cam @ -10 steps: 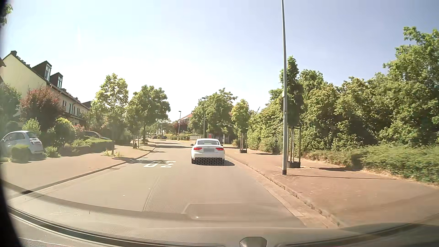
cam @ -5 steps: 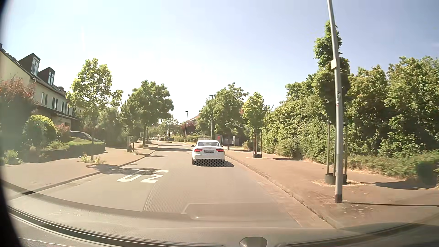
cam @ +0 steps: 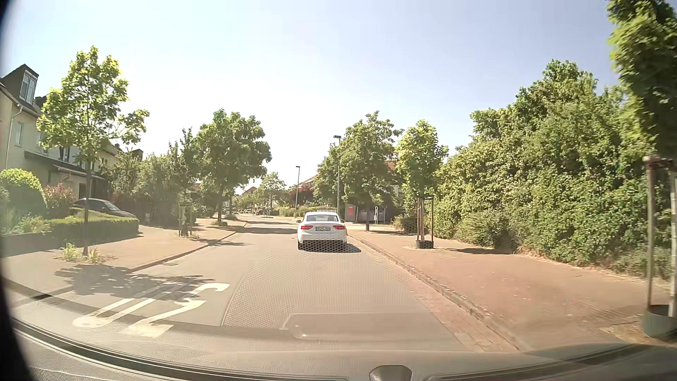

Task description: Follow the waypoints while adhering to traffic rules and regulations

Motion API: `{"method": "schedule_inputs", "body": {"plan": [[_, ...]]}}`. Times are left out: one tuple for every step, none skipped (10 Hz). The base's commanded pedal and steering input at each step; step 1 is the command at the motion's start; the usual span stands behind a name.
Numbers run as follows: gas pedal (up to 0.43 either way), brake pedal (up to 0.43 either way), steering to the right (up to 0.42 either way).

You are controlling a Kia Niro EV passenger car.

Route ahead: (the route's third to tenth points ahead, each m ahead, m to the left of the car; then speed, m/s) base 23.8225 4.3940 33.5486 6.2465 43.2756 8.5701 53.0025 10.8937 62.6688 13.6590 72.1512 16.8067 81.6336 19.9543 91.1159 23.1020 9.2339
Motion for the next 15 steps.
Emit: {"method": "schedule_inputs", "body": {"plan": [[0.039, 0.030, -0.030], [0.039, 0.030, -0.029], [0.039, 0.030, -0.029], [0.039, 0.030, -0.029], [0.039, 0.030, -0.029], [0.039, 0.030, -0.029], [0.039, 0.030, -0.029], [0.039, 0.030, -0.029], [0.039, 0.030, -0.029], [0.039, 0.030, -0.028], [0.039, 0.030, -0.028], [0.039, 0.030, -0.029], [0.039, 0.030, -0.029], [0.039, 0.030, -0.029], [0.039, 0.030, -0.029]]}}
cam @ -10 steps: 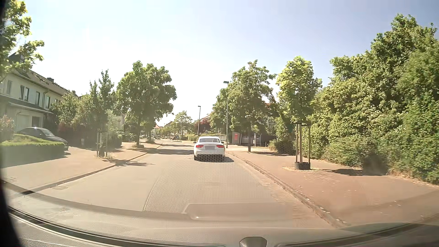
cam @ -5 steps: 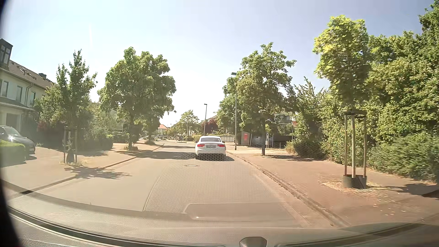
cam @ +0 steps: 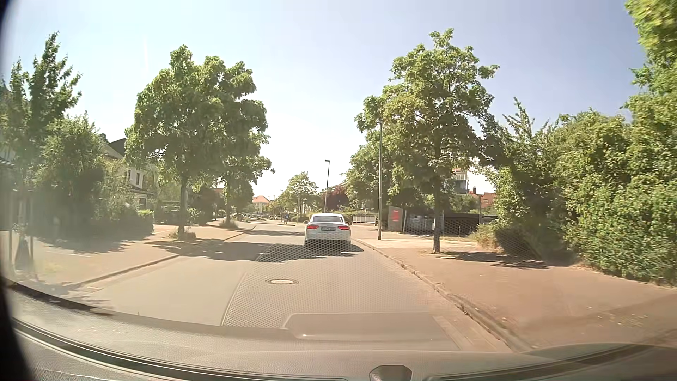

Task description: Follow the waypoints while adhering to traffic rules and regulations

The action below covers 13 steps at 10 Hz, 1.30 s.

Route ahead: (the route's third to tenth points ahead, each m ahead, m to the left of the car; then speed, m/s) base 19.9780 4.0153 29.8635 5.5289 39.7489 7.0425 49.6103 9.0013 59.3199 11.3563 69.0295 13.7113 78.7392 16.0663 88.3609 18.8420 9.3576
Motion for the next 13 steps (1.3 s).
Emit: {"method": "schedule_inputs", "body": {"plan": [[0.039, 0.030, -0.028], [0.039, 0.030, -0.028], [0.039, 0.030, -0.028], [0.039, 0.030, -0.028], [0.039, 0.030, -0.028], [0.039, 0.030, -0.028], [0.039, 0.030, -0.028], [0.039, 0.030, -0.028], [0.039, 0.030, -0.028], [0.039, 0.030, -0.028], [0.039, 0.030, -0.028], [0.039, 0.030, -0.028], [0.039, 0.030, -0.027]]}}
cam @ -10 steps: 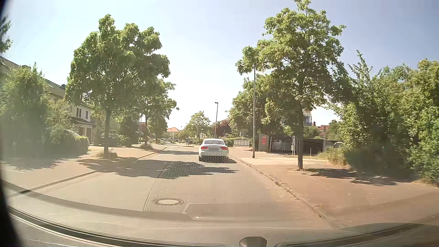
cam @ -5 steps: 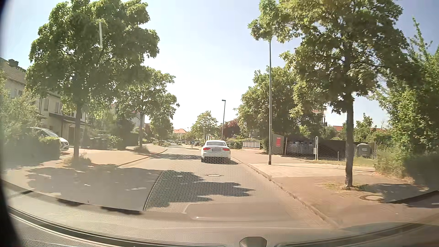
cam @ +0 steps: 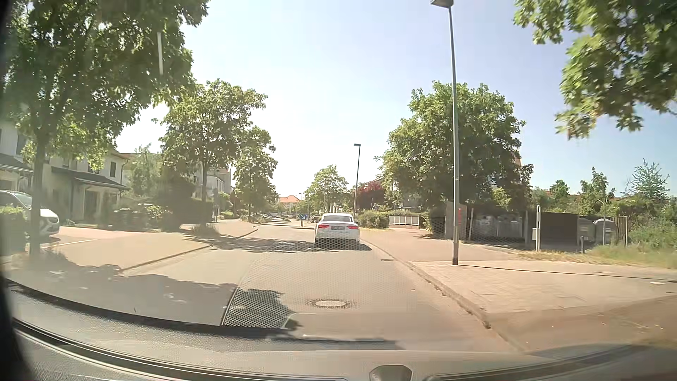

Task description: Follow the waypoints while adhering to traffic rules and regulations

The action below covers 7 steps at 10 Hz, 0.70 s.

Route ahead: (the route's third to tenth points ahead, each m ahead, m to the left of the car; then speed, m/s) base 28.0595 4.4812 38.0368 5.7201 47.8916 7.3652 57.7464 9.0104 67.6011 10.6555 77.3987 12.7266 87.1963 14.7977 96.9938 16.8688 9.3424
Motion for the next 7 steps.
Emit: {"method": "schedule_inputs", "body": {"plan": [[0.039, 0.030, -0.023], [0.039, 0.030, -0.020], [0.039, 0.030, -0.019], [0.039, 0.030, -0.018], [0.039, 0.030, -0.018], [0.039, 0.030, -0.018], [0.039, 0.030, -0.018]]}}
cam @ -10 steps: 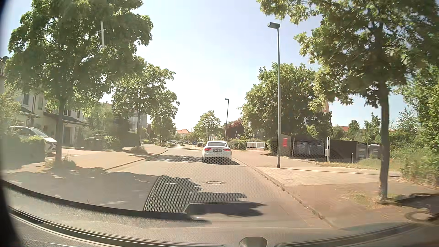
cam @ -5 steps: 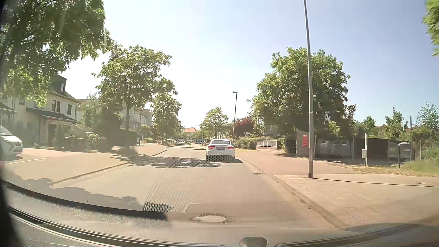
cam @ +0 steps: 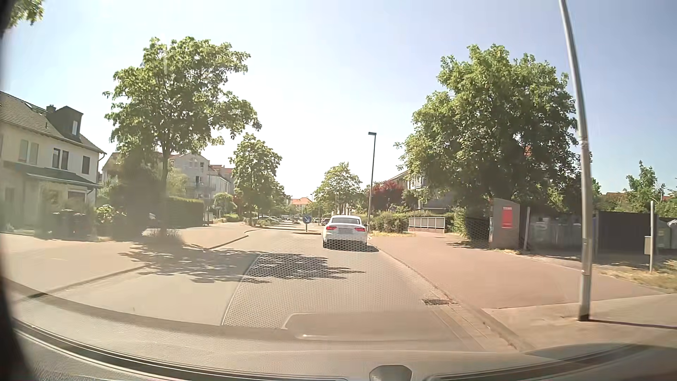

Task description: Follow the waypoints while adhering to traffic rules and regulations

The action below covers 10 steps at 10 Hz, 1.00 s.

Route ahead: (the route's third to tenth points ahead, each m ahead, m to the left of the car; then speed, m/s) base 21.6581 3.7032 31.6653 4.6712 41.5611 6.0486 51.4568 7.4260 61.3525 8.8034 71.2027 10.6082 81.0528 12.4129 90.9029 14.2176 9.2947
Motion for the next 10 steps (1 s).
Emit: {"method": "schedule_inputs", "body": {"plan": [[0.039, 0.030, -0.018], [0.039, 0.030, -0.018], [0.039, 0.030, -0.018], [0.039, 0.030, -0.018], [0.039, 0.030, -0.017], [0.039, 0.030, -0.017], [0.039, 0.030, -0.017], [0.039, 0.030, -0.016], [0.020, 0.030, -0.015], [0.000, 0.030, -0.015]]}}
